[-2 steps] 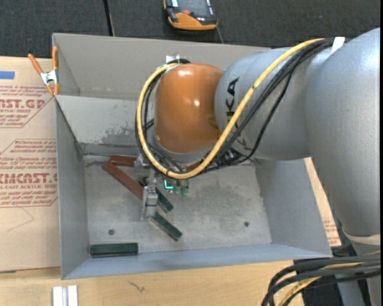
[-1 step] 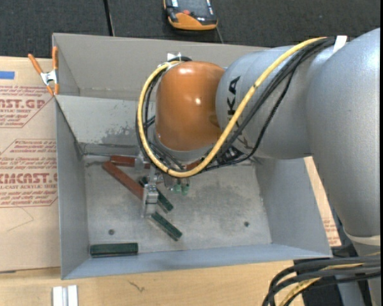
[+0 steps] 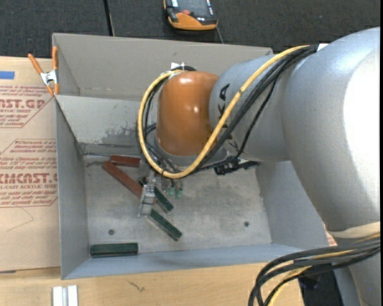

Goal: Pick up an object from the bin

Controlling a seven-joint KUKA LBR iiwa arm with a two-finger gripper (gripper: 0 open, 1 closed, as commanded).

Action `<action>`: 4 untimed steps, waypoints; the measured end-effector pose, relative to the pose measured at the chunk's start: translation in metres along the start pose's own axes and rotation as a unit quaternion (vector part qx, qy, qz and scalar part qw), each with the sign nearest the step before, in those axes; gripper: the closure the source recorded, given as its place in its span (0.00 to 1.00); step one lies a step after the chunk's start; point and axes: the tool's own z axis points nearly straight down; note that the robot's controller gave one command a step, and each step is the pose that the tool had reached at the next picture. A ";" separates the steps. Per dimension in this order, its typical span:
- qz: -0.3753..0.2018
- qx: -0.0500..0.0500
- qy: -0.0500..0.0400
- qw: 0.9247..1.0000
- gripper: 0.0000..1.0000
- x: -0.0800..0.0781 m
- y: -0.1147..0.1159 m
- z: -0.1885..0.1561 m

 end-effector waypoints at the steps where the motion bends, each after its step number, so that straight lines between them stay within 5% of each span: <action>1: 0.054 0.002 0.003 0.999 0.00 0.002 -0.019 0.068; 3: 0.140 0.002 0.003 0.990 0.00 0.022 -0.049 0.065; 4: 0.152 0.000 0.002 0.988 1.00 0.019 -0.055 0.063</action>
Offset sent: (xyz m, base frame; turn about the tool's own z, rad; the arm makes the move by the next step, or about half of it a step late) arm -0.0102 -0.0280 -0.0657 0.2083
